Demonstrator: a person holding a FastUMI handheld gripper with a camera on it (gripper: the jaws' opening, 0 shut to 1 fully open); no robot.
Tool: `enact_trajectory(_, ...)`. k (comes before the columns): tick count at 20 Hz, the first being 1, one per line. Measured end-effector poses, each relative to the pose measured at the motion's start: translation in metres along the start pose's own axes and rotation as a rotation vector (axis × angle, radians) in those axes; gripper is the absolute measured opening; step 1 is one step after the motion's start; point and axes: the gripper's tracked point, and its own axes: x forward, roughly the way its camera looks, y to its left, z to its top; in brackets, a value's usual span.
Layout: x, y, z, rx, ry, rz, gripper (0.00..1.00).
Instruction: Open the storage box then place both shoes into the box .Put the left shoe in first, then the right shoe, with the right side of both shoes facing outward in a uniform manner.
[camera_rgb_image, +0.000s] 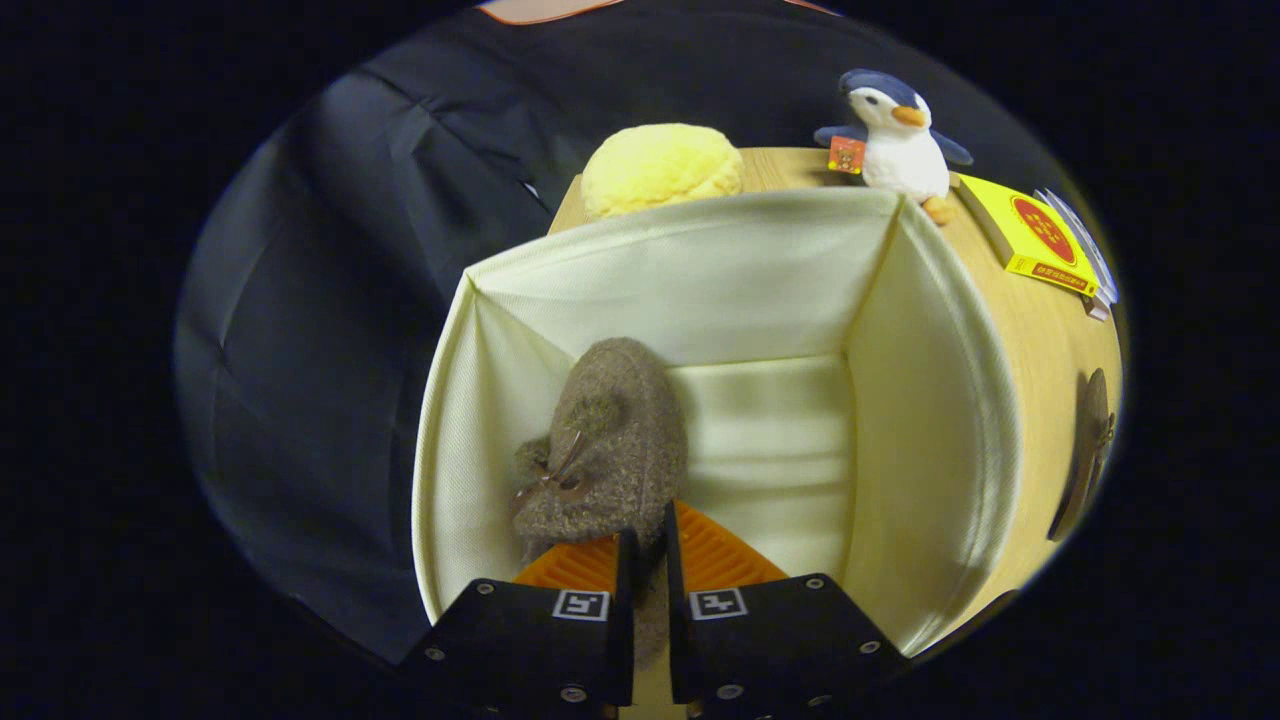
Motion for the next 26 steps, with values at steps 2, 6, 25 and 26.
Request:
enact_trajectory(2,-0.004,0.002,-0.007,-0.002,0.022,0.047,0.17)
enact_trajectory(6,-0.04,0.001,-0.001,-0.03,-0.03,0.156,0.34)
enact_trajectory(25,-0.209,-0.223,0.004,-0.114,-0.465,0.106,0.96)
enact_trajectory(26,-0.21,-0.243,0.002,-0.112,-0.469,0.075,0.97)
